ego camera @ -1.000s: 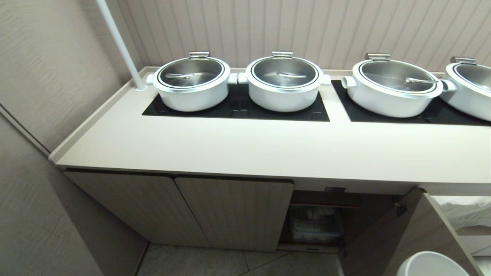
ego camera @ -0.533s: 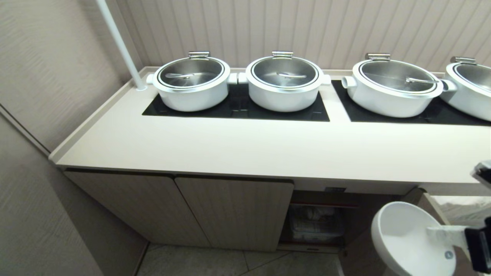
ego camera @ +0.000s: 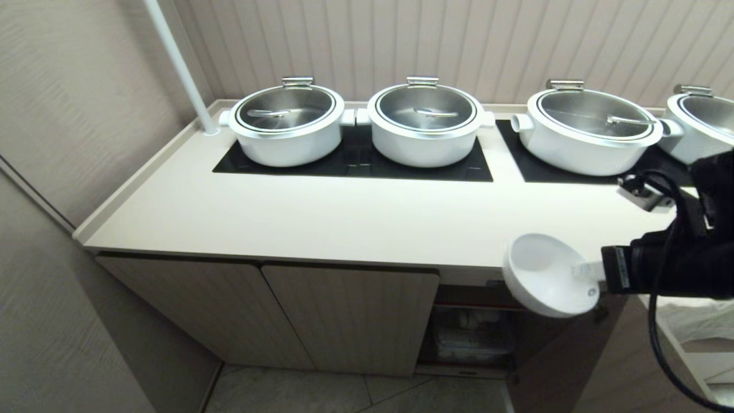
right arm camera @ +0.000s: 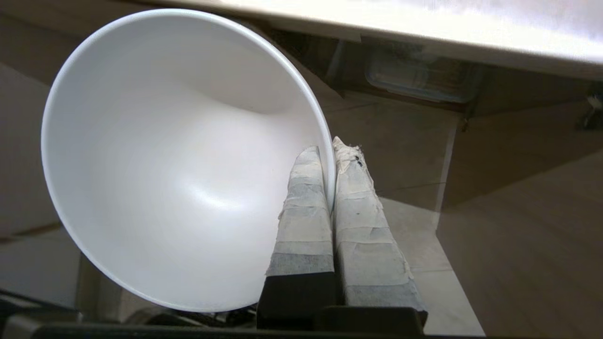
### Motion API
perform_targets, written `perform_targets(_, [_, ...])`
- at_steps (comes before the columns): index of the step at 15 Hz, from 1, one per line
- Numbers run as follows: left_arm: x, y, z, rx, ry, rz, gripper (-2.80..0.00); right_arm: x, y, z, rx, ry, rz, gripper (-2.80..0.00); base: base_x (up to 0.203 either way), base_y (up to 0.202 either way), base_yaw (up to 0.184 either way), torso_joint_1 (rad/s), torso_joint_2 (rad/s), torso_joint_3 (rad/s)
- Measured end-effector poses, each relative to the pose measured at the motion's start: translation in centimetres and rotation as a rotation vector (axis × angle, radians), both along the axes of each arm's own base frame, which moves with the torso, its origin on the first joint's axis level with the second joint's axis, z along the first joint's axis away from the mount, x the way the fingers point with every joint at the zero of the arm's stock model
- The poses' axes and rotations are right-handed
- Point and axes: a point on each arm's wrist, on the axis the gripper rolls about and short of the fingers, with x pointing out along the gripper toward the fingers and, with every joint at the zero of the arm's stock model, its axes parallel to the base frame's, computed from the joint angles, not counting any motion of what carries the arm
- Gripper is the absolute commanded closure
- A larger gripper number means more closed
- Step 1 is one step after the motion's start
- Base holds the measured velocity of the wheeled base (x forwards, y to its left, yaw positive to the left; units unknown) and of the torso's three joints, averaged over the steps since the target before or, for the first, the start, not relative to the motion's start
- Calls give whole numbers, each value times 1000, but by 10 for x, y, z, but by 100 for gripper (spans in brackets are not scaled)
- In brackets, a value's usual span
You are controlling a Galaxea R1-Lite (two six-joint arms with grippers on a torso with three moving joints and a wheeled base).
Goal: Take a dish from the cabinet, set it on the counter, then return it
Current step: Place it on the table
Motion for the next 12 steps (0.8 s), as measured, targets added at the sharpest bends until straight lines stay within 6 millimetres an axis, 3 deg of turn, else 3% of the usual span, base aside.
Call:
perform_targets(6, [0,0,0,0,0,0,0,66,5,5,19,14,-112,0,0,0,0,0,0,0])
perform_targets(12, [0,0,0,0,0,0,0,113,-5,6,23,39,-201,0,0,0,0,0,0,0])
